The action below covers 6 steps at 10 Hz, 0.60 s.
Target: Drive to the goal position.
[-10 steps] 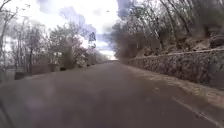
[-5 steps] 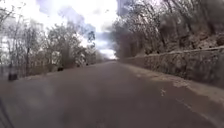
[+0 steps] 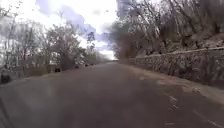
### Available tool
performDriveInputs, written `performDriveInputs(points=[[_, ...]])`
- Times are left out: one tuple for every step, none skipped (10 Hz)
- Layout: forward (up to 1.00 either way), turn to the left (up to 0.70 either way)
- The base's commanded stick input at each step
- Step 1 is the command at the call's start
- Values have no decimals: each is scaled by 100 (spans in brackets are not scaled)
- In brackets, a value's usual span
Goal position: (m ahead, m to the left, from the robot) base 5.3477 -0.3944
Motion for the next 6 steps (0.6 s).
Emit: performDriveInputs(points=[[70,0],[70,0],[70,0],[70,0],[70,0],[70,0]])
